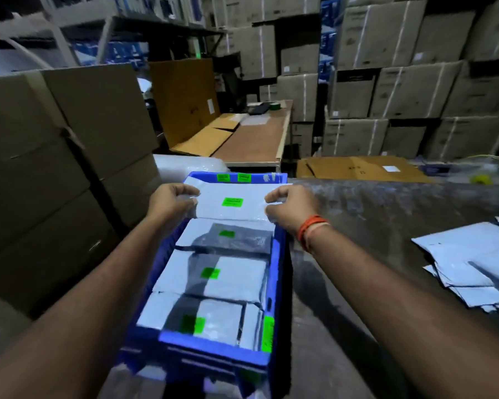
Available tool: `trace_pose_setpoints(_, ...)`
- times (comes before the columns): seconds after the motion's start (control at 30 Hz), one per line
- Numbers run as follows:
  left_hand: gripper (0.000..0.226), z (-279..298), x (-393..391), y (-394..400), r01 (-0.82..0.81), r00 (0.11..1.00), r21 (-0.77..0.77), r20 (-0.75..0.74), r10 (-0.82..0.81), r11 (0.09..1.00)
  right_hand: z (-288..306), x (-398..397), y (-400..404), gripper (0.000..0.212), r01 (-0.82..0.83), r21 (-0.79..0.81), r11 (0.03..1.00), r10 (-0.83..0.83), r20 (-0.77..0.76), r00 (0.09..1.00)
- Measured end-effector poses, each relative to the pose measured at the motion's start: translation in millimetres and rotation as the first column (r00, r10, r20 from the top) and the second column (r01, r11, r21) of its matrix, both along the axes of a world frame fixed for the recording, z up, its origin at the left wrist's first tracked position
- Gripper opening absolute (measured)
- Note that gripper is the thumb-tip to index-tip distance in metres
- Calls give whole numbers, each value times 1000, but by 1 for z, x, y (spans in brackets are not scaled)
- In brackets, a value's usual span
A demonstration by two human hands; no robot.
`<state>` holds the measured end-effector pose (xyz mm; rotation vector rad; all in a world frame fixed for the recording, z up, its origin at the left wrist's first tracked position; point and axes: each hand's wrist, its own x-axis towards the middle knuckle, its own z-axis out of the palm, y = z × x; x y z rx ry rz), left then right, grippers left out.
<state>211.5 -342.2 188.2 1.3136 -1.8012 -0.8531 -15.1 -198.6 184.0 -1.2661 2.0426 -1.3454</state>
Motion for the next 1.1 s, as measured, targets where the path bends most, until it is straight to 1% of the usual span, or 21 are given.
trace_pose_setpoints(0.07,21,-3,-1,-25,23,999,9,44,-24,1000,0,9,-24,18,78,63,995,-73,-76,994)
trace_pose_setpoints(0.13,23,-8,-4,-48,38,995,23,89,-40,999,-3,18,-52,12,136,116,984,-122,-121,985)
trace_pose_setpoints(0.23,26,-22,-13,-81,75,976,34,204,-80,997,-12,28,-89,10,194,228,954,-142,-226,964)
trace_pose_setpoints(0.33,29,-40,-24,-102,121,933,42,337,-128,992,-24,33,-119,21,243,298,923,-141,-325,935)
trace_pose_setpoints(0.43,28,-60,-32,-122,149,885,34,441,-148,988,-36,31,-140,30,245,397,884,-102,-349,932)
trace_pose_setpoints(0.5,26,-74,-36,-134,159,852,31,500,-153,987,-47,31,-148,32,244,473,846,-56,-377,925)
trace_pose_setpoints(0.57,27,-85,-38,-142,181,815,27,556,-165,983,-57,31,-152,25,251,529,811,-16,-409,913)
trace_pose_setpoints(0.63,27,-90,-41,-145,198,795,16,583,-170,980,-64,31,-154,13,238,579,780,18,-400,916)
trace_pose_setpoints(0.67,28,-90,-43,-145,200,790,11,590,-168,980,-64,32,-153,13,233,584,777,26,-400,916)
trace_pose_setpoints(0.7,31,-89,-45,-143,205,782,8,600,-169,979,-62,33,-151,17,224,569,791,29,-400,916)
trace_pose_setpoints(0.77,35,-80,-52,-136,222,766,-15,622,-165,975,-53,35,-143,31,194,527,827,48,-410,911)
trace_pose_setpoints(0.87,40,-64,-70,-117,313,796,-75,565,-218,947,-33,33,-123,40,171,400,900,8,-408,913)
trace_pose_setpoints(0.97,46,-47,-95,-87,429,802,-131,510,-310,894,-13,21,-92,42,182,284,941,-35,-454,890)
trace_pose_setpoints(1.03,45,-35,-114,-62,502,787,-177,500,-361,847,-7,6,-69,39,202,225,953,-74,-476,876)
trace_pose_setpoints(1.1,44,-23,-133,-35,553,772,-217,496,-397,805,-3,-14,-43,35,225,183,957,-117,-466,877)
